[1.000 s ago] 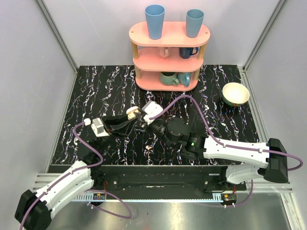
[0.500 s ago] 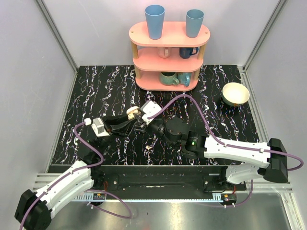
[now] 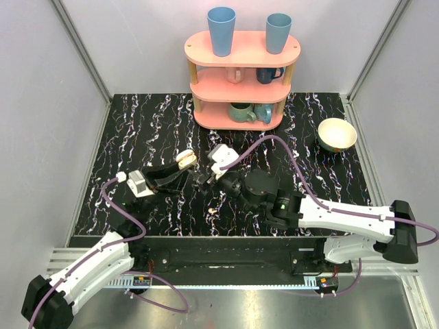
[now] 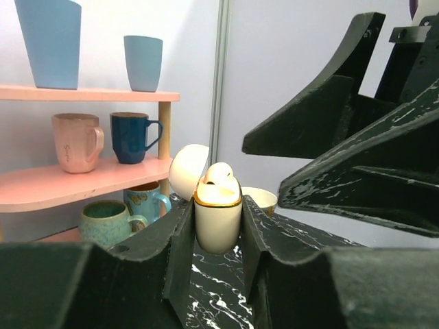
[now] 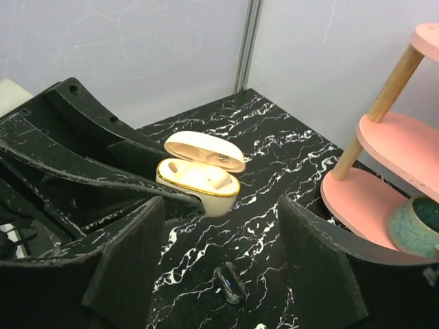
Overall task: Insert the wireless bluetooth earbuds into the charging case
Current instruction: Insert the right earbud into the right side groove of the charging case, then adjust the left earbud at the center of the board.
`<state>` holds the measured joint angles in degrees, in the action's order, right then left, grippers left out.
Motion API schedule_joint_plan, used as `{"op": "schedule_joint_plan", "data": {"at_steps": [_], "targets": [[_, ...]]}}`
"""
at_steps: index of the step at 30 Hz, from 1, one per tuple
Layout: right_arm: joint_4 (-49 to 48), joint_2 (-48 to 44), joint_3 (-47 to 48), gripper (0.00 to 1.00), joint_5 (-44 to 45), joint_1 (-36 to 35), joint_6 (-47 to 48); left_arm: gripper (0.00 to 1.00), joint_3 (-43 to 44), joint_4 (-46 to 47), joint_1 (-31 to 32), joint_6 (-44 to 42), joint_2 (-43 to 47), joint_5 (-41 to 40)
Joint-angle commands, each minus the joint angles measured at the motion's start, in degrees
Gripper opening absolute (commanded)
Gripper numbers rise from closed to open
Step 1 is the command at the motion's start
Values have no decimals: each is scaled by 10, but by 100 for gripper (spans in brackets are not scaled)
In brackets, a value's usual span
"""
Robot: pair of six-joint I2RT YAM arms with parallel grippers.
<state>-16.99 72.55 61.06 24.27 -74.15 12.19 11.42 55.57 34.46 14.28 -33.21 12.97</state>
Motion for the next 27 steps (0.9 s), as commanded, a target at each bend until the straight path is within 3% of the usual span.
{"op": "schedule_joint_plan", "data": {"at_steps": [1, 7, 11, 13, 14, 15, 19, 21, 23, 27], "targets": [[-29, -57, -16, 75, 7, -5, -15, 0, -1, 30, -1, -23, 11, -25], [-37, -106, -44, 79, 32, -6, -24, 0, -1, 16, -1, -36, 18, -30], [-23, -120, -64, 81, 128, -2, -44, 0, 1, -7, -1, -48, 36, -35], [10, -118, -68, 81, 146, 17, -83, 0, 6, -38, -1, -62, 55, -37], [71, -116, -67, 80, 147, 31, -109, 0, 9, -51, -1, -67, 63, -40], [98, -116, -67, 77, 144, 57, -178, 0, 14, -65, -1, -79, 79, -47], [210, -129, -95, 66, 53, 131, -312, 0, 27, -139, -1, -93, 127, -89], [246, -121, -100, 62, -43, 162, -346, 0, 25, -147, -1, -102, 153, -108], [275, -85, -92, 61, -143, 190, -349, 0, 21, -151, -1, -103, 165, -117], [301, 2, -67, 61, -297, 192, -252, 0, 22, -158, -1, -106, 172, -120]]}}
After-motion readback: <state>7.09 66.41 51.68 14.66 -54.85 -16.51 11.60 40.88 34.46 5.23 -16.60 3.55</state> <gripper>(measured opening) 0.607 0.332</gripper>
